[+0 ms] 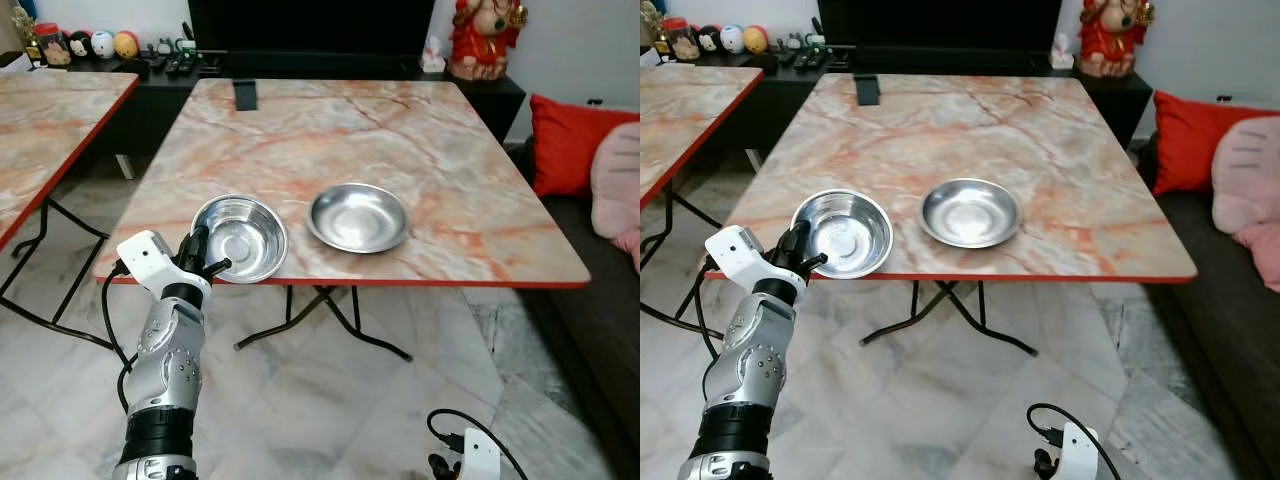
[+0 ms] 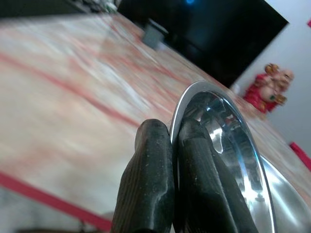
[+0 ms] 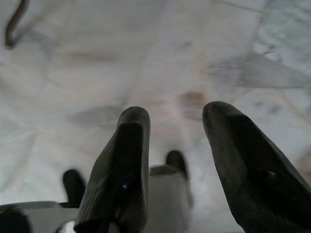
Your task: Setting the table
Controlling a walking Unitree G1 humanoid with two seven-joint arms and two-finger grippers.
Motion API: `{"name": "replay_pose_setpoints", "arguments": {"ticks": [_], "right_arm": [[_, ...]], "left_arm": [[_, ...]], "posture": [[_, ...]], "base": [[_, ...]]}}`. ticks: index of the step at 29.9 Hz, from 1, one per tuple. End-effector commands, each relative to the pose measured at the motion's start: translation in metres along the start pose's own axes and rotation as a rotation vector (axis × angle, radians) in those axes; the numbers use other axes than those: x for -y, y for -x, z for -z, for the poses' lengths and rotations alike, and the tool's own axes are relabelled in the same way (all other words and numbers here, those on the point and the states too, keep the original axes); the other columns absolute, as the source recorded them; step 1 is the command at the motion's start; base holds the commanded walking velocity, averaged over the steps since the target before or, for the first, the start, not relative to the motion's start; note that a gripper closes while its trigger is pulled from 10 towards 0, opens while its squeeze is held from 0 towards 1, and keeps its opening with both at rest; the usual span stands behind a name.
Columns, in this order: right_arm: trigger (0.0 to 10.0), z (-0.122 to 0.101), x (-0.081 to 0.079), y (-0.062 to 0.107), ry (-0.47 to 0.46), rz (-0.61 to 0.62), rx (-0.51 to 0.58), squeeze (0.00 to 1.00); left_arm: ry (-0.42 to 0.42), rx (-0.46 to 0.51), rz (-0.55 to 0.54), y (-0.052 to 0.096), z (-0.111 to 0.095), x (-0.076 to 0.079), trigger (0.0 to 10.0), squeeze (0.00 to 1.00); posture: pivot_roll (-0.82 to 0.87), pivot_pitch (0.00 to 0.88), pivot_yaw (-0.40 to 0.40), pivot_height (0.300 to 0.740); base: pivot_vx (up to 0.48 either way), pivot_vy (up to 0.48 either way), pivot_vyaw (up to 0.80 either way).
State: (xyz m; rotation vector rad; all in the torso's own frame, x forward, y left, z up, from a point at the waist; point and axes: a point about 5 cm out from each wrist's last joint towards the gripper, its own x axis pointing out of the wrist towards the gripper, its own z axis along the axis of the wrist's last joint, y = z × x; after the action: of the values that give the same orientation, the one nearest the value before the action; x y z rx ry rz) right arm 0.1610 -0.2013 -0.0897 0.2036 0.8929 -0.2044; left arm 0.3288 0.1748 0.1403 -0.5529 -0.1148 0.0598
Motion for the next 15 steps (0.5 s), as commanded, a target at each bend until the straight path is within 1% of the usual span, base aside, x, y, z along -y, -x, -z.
{"name": "replay_pose_setpoints", "arguments": {"ticks": [1,8,10,11,12,14,15], "right_arm": [[10.0,-0.0014,0.0036,0.0000,0.006,0.011,0.001,0.00],[10.0,-0.0017,0.0038,0.0000,0.006,0.012,0.001,0.00],[10.0,-0.0018,0.0039,0.0000,0.007,0.011,0.002,0.00],[10.0,-0.0018,0.0039,0.0000,0.006,0.010,0.002,0.00],[10.0,-0.0019,0.0039,0.0000,0.005,0.011,0.003,0.00],[10.0,-0.0019,0.0039,0.0000,0.004,0.011,0.004,0.00],[10.0,-0.0021,0.0039,0.0000,0.003,0.011,0.004,0.00]], "left_arm": [[-0.007,0.021,0.026,-0.0024,-0.0057,0.0065,10.0,0.00],[-0.010,0.019,0.022,-0.0025,-0.0056,0.0058,10.0,0.00],[-0.037,0.021,0.023,-0.0026,-0.0062,0.0054,10.0,0.00],[-0.097,0.012,0.034,-0.0028,-0.0062,0.0057,10.0,0.00],[-0.234,-0.005,0.067,-0.0031,-0.0058,0.0065,10.0,0.00],[-0.286,-0.004,0.085,-0.0028,-0.0067,0.0068,10.0,0.00],[-0.292,-0.001,0.087,-0.0028,-0.0081,0.0057,10.0,0.00]], "posture": [[0.01,0.000,-0.032,0.740],[0.01,0.000,-0.035,0.740],[0.01,0.000,-0.035,0.740],[0.01,0.000,-0.035,0.740],[0.01,0.000,-0.035,0.740],[0.01,0.000,-0.035,0.740],[0.01,0.000,-0.031,0.740]], "base": [[0.000,-0.435,0.00],[0.000,-0.435,0.00],[0.000,-0.424,0.00],[0.000,-0.368,0.00],[0.000,-0.270,0.00],[0.000,-0.135,0.00],[0.000,0.000,0.00]]}}
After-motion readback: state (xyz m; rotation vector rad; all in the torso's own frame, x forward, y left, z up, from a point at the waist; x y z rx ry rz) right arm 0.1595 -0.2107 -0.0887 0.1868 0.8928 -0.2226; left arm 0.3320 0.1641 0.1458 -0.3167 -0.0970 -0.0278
